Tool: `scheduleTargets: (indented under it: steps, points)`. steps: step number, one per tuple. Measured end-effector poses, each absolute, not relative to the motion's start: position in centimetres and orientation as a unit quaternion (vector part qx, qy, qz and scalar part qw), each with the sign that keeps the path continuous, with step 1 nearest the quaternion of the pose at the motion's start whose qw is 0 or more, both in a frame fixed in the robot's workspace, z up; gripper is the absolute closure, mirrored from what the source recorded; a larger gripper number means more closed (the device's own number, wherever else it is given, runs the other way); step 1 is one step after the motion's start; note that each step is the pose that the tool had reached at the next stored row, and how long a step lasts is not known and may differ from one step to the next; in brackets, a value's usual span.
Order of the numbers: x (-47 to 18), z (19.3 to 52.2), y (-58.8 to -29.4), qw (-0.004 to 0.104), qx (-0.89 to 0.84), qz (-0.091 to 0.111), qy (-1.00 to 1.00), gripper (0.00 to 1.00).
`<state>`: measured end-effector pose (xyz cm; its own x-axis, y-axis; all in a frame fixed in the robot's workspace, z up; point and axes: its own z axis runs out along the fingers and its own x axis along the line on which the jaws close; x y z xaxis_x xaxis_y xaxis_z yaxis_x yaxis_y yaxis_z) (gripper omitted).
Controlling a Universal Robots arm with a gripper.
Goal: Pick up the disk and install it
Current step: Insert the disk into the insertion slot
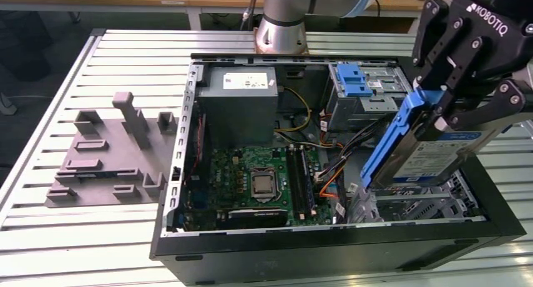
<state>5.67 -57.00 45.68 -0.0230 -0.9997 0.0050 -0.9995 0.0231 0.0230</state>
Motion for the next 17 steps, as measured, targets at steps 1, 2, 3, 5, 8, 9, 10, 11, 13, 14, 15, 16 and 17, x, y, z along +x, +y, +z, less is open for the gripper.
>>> scheduleTargets:
  steps: [1,2,3,5,8,9,10,11,13,14,15,16,17]
  points:
    - [5.9,45.6,-57.0,0.010,0.699,-0.006,-0.715,0.64]
    - [6.0,45.6,-57.0,0.010,0.699,-0.007,-0.715,0.64]
    - [6.2,45.5,-57.0,0.010,0.699,-0.006,-0.715,0.64]
    - [6.5,45.3,-57.0,0.010,0.699,-0.007,-0.715,0.64]
    - [7.0,45.0,-57.0,0.010,0.699,-0.007,-0.715,0.64]
    - [7.2,44.9,-57.0,0.010,0.699,-0.007,-0.715,0.64]
    - [7.3,44.8,-57.0,0.010,0.699,-0.006,-0.715,0.64]
    - [7.3,44.7,-57.0,0.010,0.699,-0.006,-0.715,0.64]
    - [7.5,44.5,-57.0,0.010,0.699,-0.007,-0.715,0.64]
    - [7.5,44.5,-57.0,0.010,0.699,-0.007,-0.715,0.64]
    - [7.6,44.4,-57.0,0.010,0.699,-0.007,-0.715,0.64]
    - [7.6,44.3,-57.0,0.010,0.699,-0.006,-0.715,0.64]
    - [7.7,44.3,-57.0,0.010,0.699,-0.006,-0.715,0.64]
